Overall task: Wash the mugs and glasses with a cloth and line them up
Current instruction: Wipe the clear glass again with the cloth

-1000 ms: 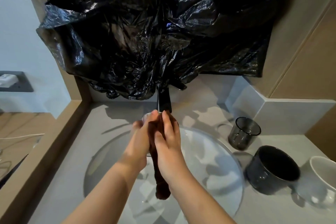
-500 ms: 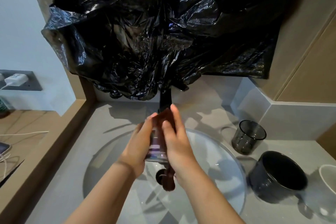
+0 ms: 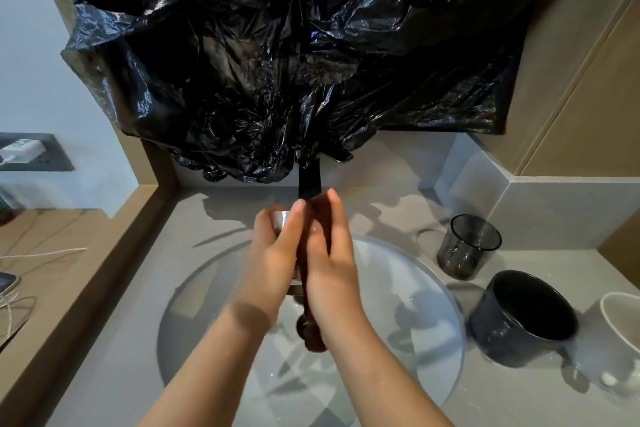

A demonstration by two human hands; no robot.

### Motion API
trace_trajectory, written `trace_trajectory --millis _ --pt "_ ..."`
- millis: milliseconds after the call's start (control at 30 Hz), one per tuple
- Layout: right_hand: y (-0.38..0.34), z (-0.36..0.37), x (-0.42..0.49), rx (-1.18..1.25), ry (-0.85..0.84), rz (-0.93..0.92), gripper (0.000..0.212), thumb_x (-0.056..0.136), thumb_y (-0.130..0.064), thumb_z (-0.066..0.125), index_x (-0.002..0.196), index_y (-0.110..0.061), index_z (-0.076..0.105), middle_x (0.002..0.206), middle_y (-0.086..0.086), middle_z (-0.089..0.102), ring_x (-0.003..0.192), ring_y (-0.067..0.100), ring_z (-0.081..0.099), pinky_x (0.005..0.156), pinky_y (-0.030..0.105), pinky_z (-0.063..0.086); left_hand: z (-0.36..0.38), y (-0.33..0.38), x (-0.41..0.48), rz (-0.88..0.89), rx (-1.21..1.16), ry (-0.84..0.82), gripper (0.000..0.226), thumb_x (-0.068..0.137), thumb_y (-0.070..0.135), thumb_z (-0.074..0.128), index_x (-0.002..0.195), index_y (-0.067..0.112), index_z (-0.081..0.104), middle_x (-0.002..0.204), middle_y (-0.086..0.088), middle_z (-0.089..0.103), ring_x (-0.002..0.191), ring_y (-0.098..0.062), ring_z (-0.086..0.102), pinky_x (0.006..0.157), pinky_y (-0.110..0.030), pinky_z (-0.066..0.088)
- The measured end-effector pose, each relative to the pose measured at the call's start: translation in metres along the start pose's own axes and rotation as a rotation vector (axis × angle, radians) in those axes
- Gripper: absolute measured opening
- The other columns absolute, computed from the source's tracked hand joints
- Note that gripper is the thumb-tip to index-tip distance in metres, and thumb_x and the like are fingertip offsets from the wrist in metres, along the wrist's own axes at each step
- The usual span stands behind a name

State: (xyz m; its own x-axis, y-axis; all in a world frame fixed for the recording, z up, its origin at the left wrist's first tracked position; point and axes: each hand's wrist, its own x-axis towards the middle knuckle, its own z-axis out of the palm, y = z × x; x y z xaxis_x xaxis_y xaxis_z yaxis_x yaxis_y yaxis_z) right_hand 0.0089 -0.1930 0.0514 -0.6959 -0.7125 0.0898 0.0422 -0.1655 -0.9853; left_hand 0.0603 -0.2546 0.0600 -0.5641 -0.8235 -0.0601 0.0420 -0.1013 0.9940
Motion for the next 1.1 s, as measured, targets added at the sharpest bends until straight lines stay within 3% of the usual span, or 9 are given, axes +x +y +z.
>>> trace_trajectory --millis 100,267,400,467,600,700,867,967,1100 --pt "0.006 0.003 0.001 -0.093 0.073 -0.032 0.038 0.098 -0.039 0.038 0.118 -0.07 0.026 0.134 -0.022 0.045 0.113 -0.003 0.049 0.084 0.015 0.044 0.002 -0.006 0.001 -0.039 -0.095 -0.011 0.047 0.088 0.055 0.049 0.108 0.014 0.059 0.095 -0.008 0.071 0.078 -0.012 0.071 0.067 -0.028 0.052" --pt "-0.012 -0.017 0.016 0.25 -0.077 0.411 0.05 0.094 -0.058 0.038 0.087 -0.02 0.071 0.076 0.002 0.074 0.065 0.017 0.07 0.065 0.03 0.056 0.0 -0.006 0.003 -0.161 -0.194 -0.138 0.076 0.071 0.067 0.049 0.114 0.007 0.065 0.098 -0.018 0.072 0.08 -0.027 0.072 0.06 -0.03 0.055" --pt "0.007 0.003 0.002 -0.205 -0.088 0.099 0.044 0.097 -0.046 0.036 0.139 -0.055 0.026 0.153 -0.008 0.031 0.132 0.013 0.041 0.107 0.035 0.039 -0.005 -0.005 0.013 -0.181 -0.153 -0.056 0.074 0.073 0.074 0.045 0.115 0.017 0.066 0.104 -0.01 0.073 0.092 -0.025 0.071 0.079 -0.038 0.056" --pt "0.009 0.008 0.001 -0.223 -0.009 0.021 0.051 0.098 -0.039 0.036 0.142 -0.055 0.016 0.156 -0.015 0.016 0.137 0.009 0.031 0.108 0.029 0.035 -0.007 -0.006 0.014 -0.185 -0.125 -0.059 0.072 0.075 0.073 0.046 0.117 0.019 0.065 0.104 -0.008 0.073 0.096 -0.024 0.07 0.084 -0.039 0.054" --pt "-0.007 -0.007 0.016 0.343 0.005 0.407 0.053 0.088 -0.065 0.037 0.09 -0.029 0.076 0.095 0.004 0.072 0.081 0.02 0.07 0.078 0.037 0.054 -0.002 -0.002 0.006 -0.148 -0.164 -0.125 0.065 0.081 0.062 0.053 0.112 0.006 0.065 0.1 -0.02 0.071 0.087 -0.032 0.07 0.07 -0.035 0.057" --pt "-0.01 -0.014 0.016 0.491 -0.035 0.523 0.068 0.095 -0.057 0.032 0.06 -0.018 0.075 0.071 0.006 0.071 0.057 0.019 0.068 0.063 0.03 0.051 0.0 0.001 0.006 -0.067 -0.189 -0.089 0.078 0.07 0.065 0.065 0.113 0.0 0.057 0.095 -0.021 0.066 0.082 -0.029 0.067 0.073 -0.038 0.053" --pt "0.001 0.0 -0.001 0.365 0.041 0.372 0.037 0.095 -0.057 0.033 0.114 -0.043 0.062 0.11 0.001 0.069 0.095 0.023 0.069 0.081 0.048 0.057 -0.004 0.003 0.01 0.014 0.079 0.036 0.049 0.087 0.067 0.04 0.101 0.023 0.053 0.103 -0.011 0.06 0.102 -0.031 0.061 0.094 -0.048 0.049" --pt "0.002 0.005 -0.007 0.115 0.079 0.149 0.026 0.09 -0.06 0.035 0.108 -0.079 0.033 0.128 -0.01 0.057 0.109 0.019 0.062 0.087 0.049 0.055 0.001 0.003 0.003 0.044 0.073 0.082 0.042 0.094 0.057 0.033 0.101 0.022 0.056 0.099 -0.008 0.065 0.096 -0.027 0.065 0.086 -0.041 0.053" --pt "0.007 0.003 -0.003 -0.206 0.084 -0.058 0.041 0.098 -0.042 0.038 0.131 -0.063 0.028 0.138 -0.023 0.044 0.121 0.001 0.046 0.098 0.028 0.043 0.005 -0.002 -0.003 -0.065 -0.104 0.075 0.047 0.087 0.063 0.044 0.103 0.02 0.057 0.103 -0.009 0.067 0.091 -0.02 0.068 0.076 -0.034 0.054"
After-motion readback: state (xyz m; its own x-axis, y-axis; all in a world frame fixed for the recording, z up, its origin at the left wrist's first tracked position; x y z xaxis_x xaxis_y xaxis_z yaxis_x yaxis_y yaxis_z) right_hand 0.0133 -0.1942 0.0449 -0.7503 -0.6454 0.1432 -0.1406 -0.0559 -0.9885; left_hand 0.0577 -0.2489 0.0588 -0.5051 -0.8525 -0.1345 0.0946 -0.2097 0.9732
